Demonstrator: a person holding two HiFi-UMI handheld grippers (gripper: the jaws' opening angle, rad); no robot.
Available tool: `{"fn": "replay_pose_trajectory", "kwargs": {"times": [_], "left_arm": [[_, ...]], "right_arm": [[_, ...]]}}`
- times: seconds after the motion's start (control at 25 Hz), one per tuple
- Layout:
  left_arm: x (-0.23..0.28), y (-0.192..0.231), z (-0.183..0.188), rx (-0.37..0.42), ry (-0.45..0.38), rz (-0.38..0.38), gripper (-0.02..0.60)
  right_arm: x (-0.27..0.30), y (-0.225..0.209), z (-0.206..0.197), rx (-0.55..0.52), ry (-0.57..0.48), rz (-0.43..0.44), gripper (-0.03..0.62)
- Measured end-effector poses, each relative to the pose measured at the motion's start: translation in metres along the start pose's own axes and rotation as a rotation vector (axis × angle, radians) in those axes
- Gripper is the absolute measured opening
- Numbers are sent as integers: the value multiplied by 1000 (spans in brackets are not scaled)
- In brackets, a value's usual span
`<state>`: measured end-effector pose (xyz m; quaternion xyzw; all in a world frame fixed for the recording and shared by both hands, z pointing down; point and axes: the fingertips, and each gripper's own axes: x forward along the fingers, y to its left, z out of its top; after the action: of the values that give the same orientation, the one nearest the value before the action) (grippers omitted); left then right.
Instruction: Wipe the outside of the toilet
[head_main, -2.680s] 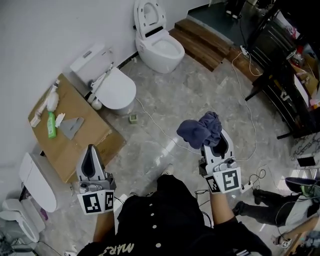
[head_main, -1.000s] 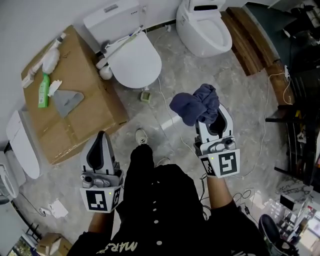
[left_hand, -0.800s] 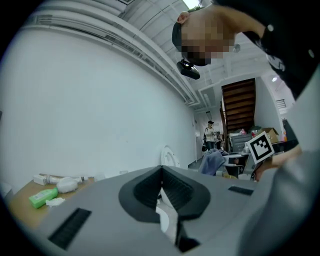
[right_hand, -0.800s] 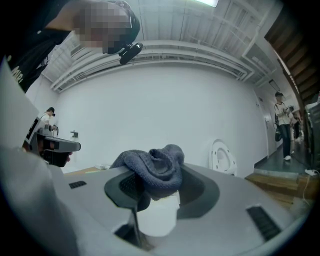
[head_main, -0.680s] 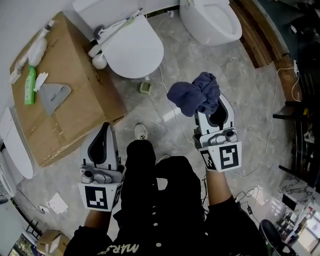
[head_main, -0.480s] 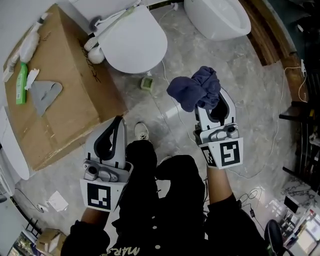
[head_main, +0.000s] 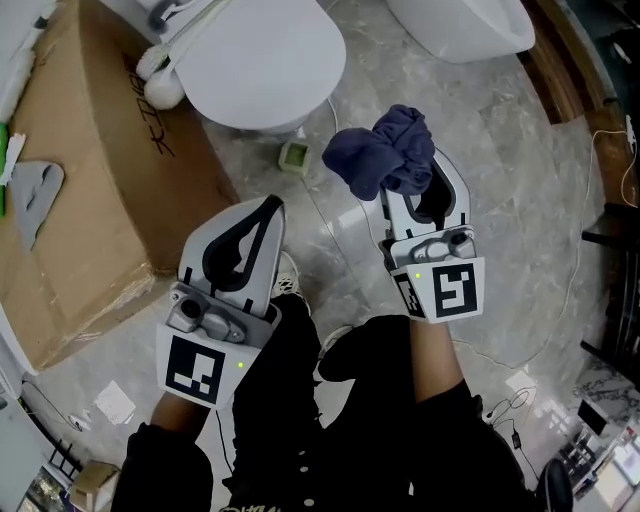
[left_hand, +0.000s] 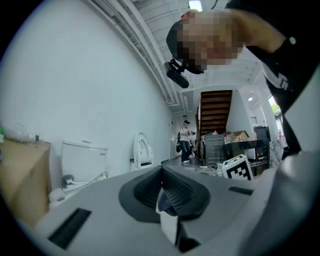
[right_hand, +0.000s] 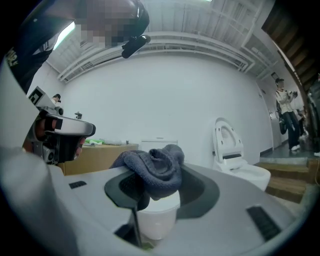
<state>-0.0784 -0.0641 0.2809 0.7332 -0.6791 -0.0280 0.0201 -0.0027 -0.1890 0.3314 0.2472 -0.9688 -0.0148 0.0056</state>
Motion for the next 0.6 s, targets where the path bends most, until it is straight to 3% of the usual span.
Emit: {"fn": "replay_pose_trajectory", "kwargs": {"times": [0.24,0.4,0.6], "left_arm": [[15,-5,-87,3,6,-99,9],[17,-4,-126,81,-42,-112,9],[19,3,-154,34,-117,-149,9]], "right_arm": [[21,5,-84,2,-5,11,169],[29,10,-127,10,-18,20,168],[40,17,-171,29,-18,46,167]]}}
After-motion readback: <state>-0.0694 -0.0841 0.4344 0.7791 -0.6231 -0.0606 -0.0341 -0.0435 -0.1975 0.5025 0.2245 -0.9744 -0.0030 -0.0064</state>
